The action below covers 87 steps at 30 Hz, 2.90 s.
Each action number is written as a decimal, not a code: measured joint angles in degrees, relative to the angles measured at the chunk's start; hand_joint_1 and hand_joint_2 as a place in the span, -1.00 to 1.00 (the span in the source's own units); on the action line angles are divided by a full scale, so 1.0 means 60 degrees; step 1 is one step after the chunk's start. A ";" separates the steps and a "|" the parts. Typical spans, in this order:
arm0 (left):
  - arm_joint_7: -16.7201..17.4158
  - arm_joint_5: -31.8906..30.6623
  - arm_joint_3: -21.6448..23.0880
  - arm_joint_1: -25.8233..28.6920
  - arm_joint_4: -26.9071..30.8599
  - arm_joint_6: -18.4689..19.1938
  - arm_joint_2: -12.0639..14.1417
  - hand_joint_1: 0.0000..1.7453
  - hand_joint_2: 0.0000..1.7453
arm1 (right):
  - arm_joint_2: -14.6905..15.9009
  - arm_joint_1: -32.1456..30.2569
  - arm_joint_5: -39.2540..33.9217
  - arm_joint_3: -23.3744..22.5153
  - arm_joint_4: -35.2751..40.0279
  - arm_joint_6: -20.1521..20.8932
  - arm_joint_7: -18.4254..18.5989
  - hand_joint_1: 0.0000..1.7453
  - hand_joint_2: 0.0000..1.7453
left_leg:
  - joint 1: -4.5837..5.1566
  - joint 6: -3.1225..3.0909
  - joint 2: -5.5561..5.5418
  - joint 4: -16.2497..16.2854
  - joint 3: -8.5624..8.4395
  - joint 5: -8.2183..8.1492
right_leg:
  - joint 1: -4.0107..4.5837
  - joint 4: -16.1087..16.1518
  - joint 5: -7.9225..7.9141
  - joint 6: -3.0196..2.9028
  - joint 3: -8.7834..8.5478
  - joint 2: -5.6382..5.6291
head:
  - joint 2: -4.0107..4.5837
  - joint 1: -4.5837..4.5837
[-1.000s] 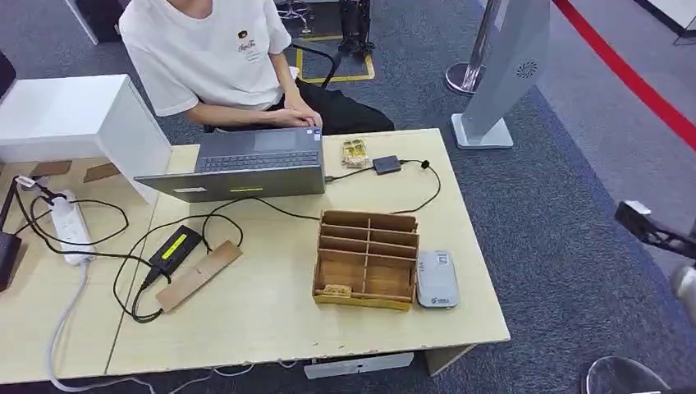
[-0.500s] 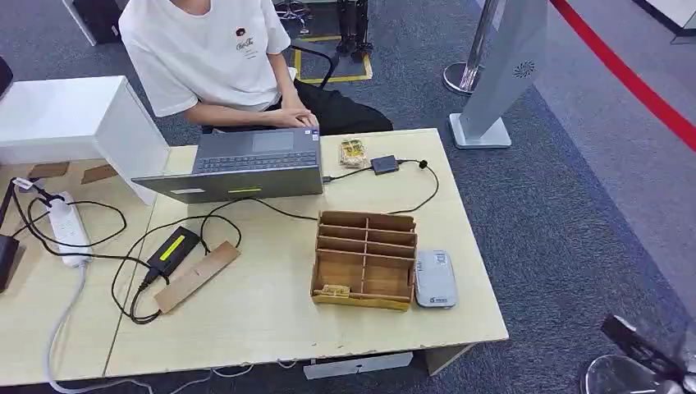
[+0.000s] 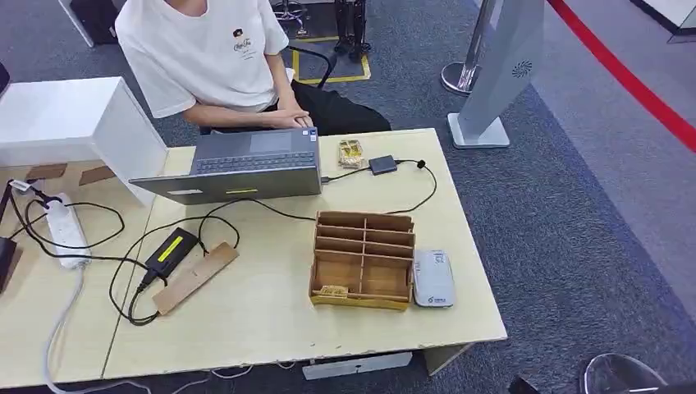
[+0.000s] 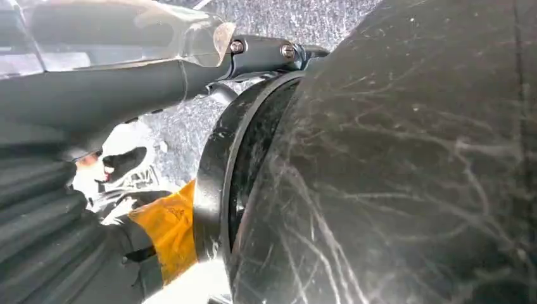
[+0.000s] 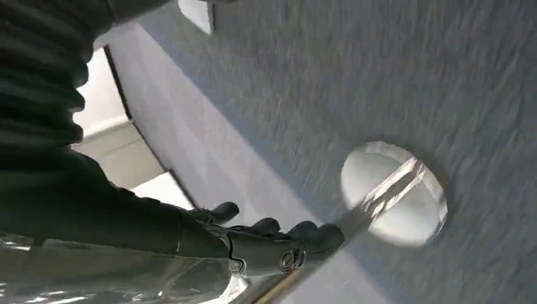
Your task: Pass the card to the sensor for recognition and then transmit it.
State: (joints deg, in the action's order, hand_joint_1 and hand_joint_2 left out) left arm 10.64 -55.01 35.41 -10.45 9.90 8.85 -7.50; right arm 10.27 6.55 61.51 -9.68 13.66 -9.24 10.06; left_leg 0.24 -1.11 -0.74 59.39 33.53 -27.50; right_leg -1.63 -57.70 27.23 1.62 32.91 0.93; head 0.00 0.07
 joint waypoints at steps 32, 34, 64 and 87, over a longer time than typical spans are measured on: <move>0.0080 -0.0007 -0.0586 0.0002 0.0000 -0.0004 0.0062 -1.00 1.00 | -0.2797 0.0060 0.1555 0.1115 -0.0247 0.2211 0.0597 -1.00 1.00 | 0.0001 0.0012 0.0015 0.0001 -0.0004 0.0005 | -0.0002 -0.0002 -0.0006 -0.0010 0.0001 -0.0021 | 0.0000 -0.0004; 0.0080 -0.0033 -0.0590 0.0002 0.0000 0.0004 0.0069 -1.00 1.00 | -0.2807 0.0073 0.1643 0.1202 -0.0247 0.2339 0.0520 -1.00 1.00 | 0.0001 0.0013 0.0016 0.0001 -0.0003 0.0004 | -0.0003 -0.0002 -0.0006 -0.0010 0.0001 -0.0022 | -0.0004 0.0000; 0.0310 -0.0142 -0.0845 0.0002 0.0000 -0.0116 0.0095 -1.00 1.00 | -0.2884 0.0068 0.1664 0.1268 -0.0247 0.2422 0.0590 -1.00 -1.00 | 0.0002 0.0013 0.0017 0.0001 -0.0002 0.0004 | -0.0004 -0.0002 -0.0008 -0.0012 0.0005 -0.0023 | 0.0000 -0.0004; 0.0461 -0.0174 -0.0903 0.0003 0.0000 -0.0399 0.0095 -1.00 1.00 | -0.2884 0.0069 0.1650 0.1268 -0.0247 0.2210 0.0669 -1.00 -1.00 | 0.0002 0.0013 0.0017 0.0001 -0.0002 0.0004 | -0.0003 -0.0002 -0.0008 -0.0013 0.0006 -0.0023 | -0.0003 -0.0004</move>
State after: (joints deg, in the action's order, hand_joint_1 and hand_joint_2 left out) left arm 13.41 -56.06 29.99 -10.43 9.90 6.46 -6.93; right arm -7.04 6.96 71.41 -2.08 12.17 4.02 14.07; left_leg 0.25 -1.03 -0.63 59.40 33.52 -27.47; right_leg -1.65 -57.71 27.19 1.54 32.94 0.79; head -0.02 0.04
